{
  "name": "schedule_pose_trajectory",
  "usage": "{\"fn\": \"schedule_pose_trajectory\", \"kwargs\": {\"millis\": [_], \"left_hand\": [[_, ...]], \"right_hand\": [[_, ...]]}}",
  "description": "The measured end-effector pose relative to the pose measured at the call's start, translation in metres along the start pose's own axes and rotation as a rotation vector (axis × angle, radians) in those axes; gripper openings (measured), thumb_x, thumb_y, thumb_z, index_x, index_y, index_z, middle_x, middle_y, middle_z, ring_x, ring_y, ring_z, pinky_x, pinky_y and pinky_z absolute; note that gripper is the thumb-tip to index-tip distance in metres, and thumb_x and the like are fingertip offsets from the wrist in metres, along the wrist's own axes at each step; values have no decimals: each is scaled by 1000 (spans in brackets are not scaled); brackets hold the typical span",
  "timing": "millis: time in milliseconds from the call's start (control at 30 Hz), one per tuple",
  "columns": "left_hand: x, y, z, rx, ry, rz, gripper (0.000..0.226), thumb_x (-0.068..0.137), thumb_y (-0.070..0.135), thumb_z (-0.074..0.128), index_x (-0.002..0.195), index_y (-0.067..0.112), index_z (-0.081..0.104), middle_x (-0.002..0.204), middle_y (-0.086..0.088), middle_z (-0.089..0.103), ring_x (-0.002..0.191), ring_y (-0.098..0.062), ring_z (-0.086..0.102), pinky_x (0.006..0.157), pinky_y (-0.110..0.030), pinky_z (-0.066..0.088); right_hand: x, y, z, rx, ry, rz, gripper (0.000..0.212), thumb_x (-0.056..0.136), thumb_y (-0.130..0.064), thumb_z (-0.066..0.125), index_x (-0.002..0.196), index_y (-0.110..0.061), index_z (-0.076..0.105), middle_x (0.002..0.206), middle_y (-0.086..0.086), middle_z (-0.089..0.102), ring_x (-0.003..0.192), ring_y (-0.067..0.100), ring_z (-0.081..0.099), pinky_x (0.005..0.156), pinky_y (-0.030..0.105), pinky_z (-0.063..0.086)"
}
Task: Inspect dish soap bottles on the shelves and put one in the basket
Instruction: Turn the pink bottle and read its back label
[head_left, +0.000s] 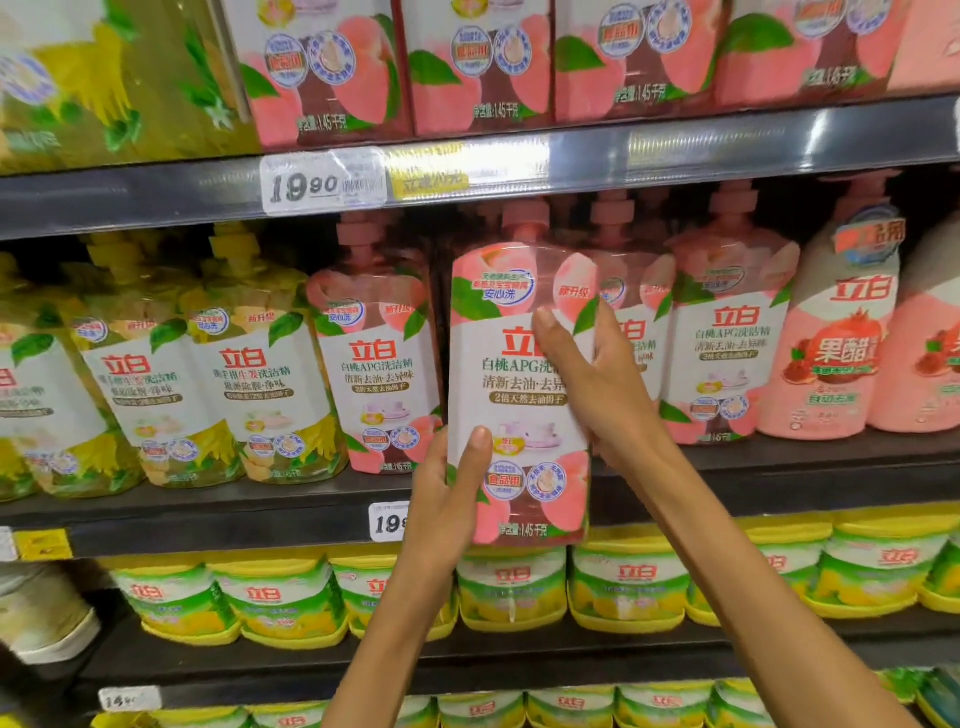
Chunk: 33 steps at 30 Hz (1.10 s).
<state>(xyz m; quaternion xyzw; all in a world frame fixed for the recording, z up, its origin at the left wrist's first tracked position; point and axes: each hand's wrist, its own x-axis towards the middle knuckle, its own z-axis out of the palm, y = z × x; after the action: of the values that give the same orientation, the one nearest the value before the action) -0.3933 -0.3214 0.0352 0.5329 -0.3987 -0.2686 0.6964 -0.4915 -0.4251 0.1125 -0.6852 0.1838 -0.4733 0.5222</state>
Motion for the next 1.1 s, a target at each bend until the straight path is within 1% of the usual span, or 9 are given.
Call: {"fn": "schedule_pose_trajectory", "kwargs": {"millis": [167,233,333,533,667,767,900,1000,1100], "left_hand": [[24,-11,-7,41,64,30,53,68,64,53,112,34,57,99,18,73,96,-5,69,68,-13,53],[30,-16,-8,60,99,61,45,77,60,54,112,32,57,101,15,73,99,-6,68,71,-13,53],[33,-27,-7,56,150,94,35,86,47,54,115,28,54,103,19,71,99,-1,67,73,-13,52],[42,-38,-11,87,248,145,49,66,60,50,107,33,54,93,26,70,90,8,65,70,-8,49],[40,-38,-8,80,239,160,68,65,70,56,120,29,51,98,27,69,87,4,66,65,-11,50],[34,-34,-6,82,247,156,91,59,86,55,126,25,49,99,21,71,77,2,67,58,-11,50],[28,-33,-2,84,258,125,88,57,87,54,126,32,47,103,31,67,94,8,64,65,-6,50],[26,-36,1,185,293,115,75,63,86,49,126,44,43,107,29,65,98,6,63,67,-10,53],[28,-37,3,473,348,113,82,69,83,39,137,36,41,128,10,57,115,-10,55,86,-36,54]], "right_hand": [[17,5,11,-75,47,-79,71,79,-57,65,133,-14,46,123,0,65,114,12,62,99,43,49],[20,10,13,-66,46,-86,68,80,-53,68,133,-18,44,120,-2,66,110,10,63,96,42,52],[21,21,15,-45,38,-50,94,74,-61,72,146,-16,32,136,6,56,125,19,55,103,49,47],[23,39,24,14,63,-45,98,62,-63,68,145,-24,32,145,3,49,133,20,47,107,50,42],[25,44,34,29,151,-113,74,64,-61,67,127,-45,32,140,-10,49,128,7,49,107,43,44],[20,51,37,48,204,-215,77,74,-58,70,139,-32,37,134,-12,55,127,9,52,103,46,47],[12,61,38,-40,216,-284,81,80,-66,60,146,-29,32,145,7,48,134,23,46,104,54,43],[15,63,37,-200,290,-375,78,88,-60,52,147,-13,34,145,5,40,138,11,36,113,35,35],[20,64,35,-218,355,-401,76,90,-58,48,143,-4,39,132,1,36,131,4,35,110,16,29]]}}
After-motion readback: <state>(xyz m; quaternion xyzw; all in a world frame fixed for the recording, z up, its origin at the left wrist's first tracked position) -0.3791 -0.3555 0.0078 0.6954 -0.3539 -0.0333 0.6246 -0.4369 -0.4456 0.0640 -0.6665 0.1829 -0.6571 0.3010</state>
